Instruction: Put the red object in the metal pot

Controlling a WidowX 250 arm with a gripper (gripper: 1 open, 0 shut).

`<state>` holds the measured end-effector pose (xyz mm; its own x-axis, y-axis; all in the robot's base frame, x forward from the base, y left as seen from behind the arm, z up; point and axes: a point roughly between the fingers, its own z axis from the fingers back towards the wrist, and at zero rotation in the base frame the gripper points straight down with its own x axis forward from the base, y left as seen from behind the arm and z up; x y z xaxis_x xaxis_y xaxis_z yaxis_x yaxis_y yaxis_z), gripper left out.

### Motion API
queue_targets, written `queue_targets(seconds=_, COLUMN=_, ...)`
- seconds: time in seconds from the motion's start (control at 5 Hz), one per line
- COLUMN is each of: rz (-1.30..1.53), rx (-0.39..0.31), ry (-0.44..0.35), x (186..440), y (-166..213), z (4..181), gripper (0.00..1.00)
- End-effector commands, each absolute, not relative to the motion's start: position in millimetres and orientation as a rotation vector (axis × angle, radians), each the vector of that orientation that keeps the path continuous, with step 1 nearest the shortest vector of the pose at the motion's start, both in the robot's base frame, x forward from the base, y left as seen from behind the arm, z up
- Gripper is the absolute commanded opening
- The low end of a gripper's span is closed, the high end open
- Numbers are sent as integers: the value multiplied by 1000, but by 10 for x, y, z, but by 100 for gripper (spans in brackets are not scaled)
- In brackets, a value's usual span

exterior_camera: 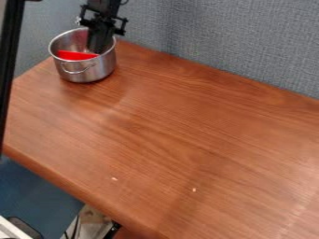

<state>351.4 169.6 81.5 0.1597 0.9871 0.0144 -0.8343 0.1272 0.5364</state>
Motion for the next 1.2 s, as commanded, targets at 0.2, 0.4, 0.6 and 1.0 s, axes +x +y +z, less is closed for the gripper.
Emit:
queue_targets(seconds=0.2, rz=1420, rx=393, ry=263, x=3488, y=1374, z=1307, gripper=0)
queue_targets(seconds=0.4, rz=1352, rx=394, ry=252, x=3543, y=1474, z=1334, gripper=100)
queue_targets(seconds=0.6, rz=1441, rx=382, ry=297, x=3511, y=1497, z=1358, gripper=100)
queue_targets(seconds=1.0, rz=1518, rx=374, ry=347, x=3515, y=1621, z=1314, gripper=100)
